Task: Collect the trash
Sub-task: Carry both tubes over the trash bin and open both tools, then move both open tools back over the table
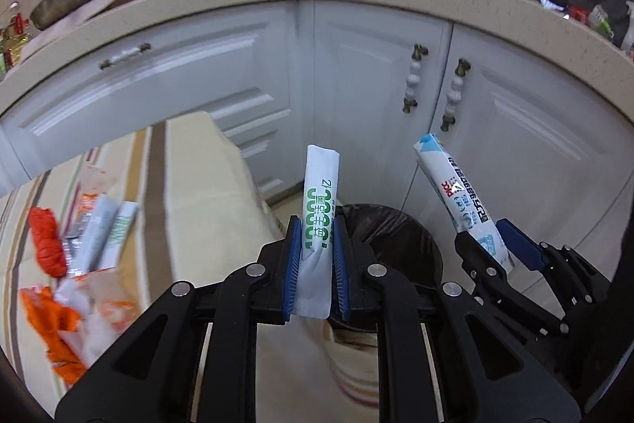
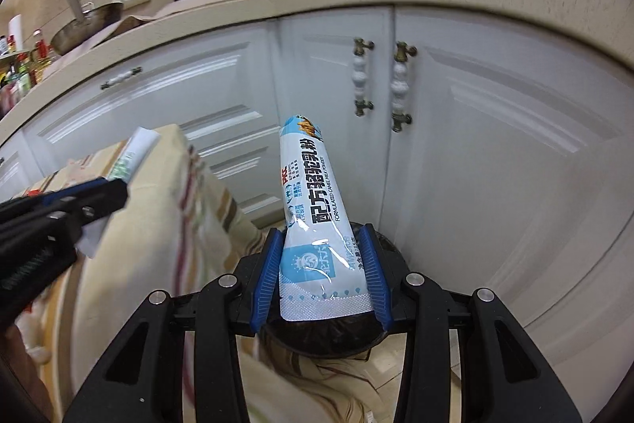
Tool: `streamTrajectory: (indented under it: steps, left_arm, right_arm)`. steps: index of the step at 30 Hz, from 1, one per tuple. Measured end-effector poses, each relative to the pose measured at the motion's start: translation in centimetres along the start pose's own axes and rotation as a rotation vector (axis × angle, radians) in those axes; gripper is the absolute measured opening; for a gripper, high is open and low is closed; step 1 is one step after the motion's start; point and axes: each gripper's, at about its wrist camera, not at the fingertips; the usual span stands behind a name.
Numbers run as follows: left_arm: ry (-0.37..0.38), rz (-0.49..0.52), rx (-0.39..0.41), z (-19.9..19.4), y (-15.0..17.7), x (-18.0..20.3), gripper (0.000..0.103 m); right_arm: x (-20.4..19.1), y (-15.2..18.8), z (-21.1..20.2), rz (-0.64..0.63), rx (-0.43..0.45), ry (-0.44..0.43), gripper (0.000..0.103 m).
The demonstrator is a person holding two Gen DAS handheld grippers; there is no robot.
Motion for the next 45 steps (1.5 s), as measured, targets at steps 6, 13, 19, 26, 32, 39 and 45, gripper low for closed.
streamTrajectory:
  steps: [6,13,19,26,32,39,45]
  left_arm:
    - [-0.012,0.025,-0.1,5.4,-0.8,3.8,0.016]
    - [0.004,0.03,-0.206,10.4,-0.7,5.9,0.018]
    - [-0.019,0.031,-0.243,12.5,-0.1,6.3,0.05]
    - [-0.008,0.022,-0.164,9.5,-1.3,5.0,0.056]
    - [0.008,0.009,-0.068,4.0,-1.9,1.9,0.062]
    - [-0.053,-0.035,-0.035,-1.1,-0.2,-5.4,0.062]
    - [-0.168,-0.097,-0.047,-4.2,3.0,-13.3,0.063]
  right_arm:
    - [3.6,0.2,3.3,0.036,-0.041,0.007,0.041]
    - [6.6,1.4,7.0,0.075,-0.098,-0.009,0.042]
    - [8.2,2.0,8.6,0.125,-0.115,0.008,0.054]
    - [7.7,1.3,6.6,0.128,-0.099,0.022,0.054]
    - [4.6,-0.6,4.0,0.102,-0.06,-0.001,0.055]
    - [-2.1,-1.1,0.2,0.024,-0.027,-0.088,0.058]
    - [-8.4,-0.4,-1.0,-0.044,-0.039,-0.199,0.059]
Point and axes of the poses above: each gripper's, at about its wrist camera, not at the fingertips, and z roughly the way its jaws point, x to its right, y to its underside, and after that the axes turned 12 degrees about -y, right-handed
